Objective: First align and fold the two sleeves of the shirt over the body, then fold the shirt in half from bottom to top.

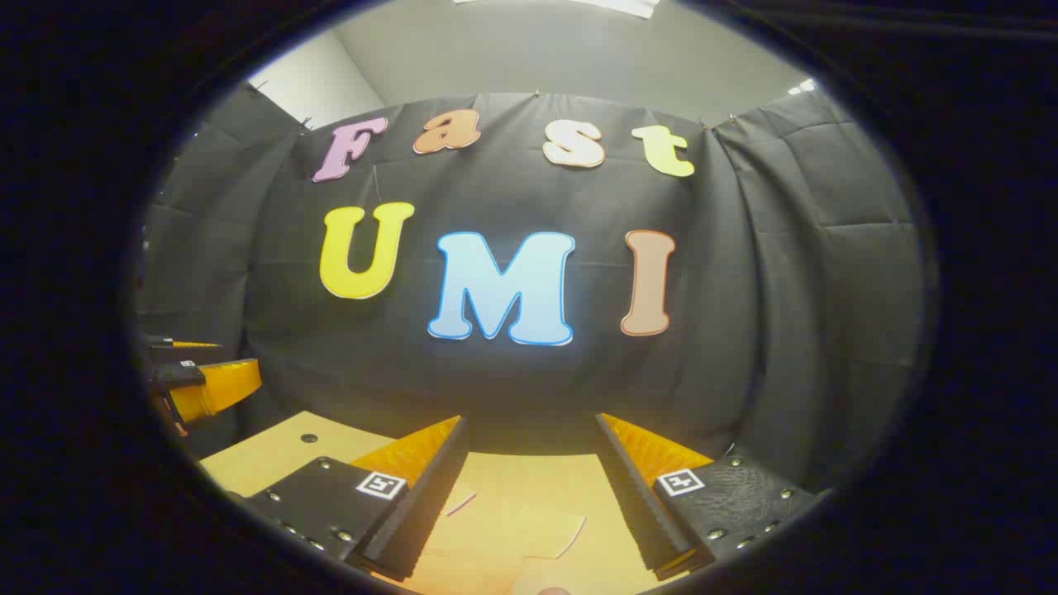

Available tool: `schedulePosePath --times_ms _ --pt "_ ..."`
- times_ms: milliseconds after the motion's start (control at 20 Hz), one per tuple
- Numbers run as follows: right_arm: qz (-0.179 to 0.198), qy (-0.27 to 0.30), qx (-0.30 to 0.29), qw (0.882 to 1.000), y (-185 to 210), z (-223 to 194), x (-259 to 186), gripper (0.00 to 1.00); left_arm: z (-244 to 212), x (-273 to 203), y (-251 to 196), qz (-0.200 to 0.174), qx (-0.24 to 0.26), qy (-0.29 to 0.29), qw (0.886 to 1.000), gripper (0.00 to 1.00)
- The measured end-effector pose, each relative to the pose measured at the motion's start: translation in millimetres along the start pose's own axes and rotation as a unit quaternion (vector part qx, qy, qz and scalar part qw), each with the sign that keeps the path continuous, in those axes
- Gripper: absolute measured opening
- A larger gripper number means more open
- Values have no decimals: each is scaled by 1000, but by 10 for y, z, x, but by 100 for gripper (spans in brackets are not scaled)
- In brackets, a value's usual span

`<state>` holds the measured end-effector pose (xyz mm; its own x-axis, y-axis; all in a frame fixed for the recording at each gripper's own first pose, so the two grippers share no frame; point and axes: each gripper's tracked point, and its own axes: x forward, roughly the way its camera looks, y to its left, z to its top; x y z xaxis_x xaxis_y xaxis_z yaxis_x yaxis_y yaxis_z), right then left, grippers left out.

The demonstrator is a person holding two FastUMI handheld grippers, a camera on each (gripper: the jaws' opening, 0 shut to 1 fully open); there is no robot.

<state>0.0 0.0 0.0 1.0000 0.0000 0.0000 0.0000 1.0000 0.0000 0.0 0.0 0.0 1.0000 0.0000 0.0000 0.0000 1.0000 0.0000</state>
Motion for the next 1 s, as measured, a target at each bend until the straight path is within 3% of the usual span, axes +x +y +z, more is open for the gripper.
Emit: schedulePosePath --times_ms 650,1000 --pt "-3 46 13 999 -120 -352 454 95 -131 303 -8 -2 4 4 1000 95" --pt "-5 87 6 996 -174 -749 807 95 -222 440 37 -1 9 14 1000 95"
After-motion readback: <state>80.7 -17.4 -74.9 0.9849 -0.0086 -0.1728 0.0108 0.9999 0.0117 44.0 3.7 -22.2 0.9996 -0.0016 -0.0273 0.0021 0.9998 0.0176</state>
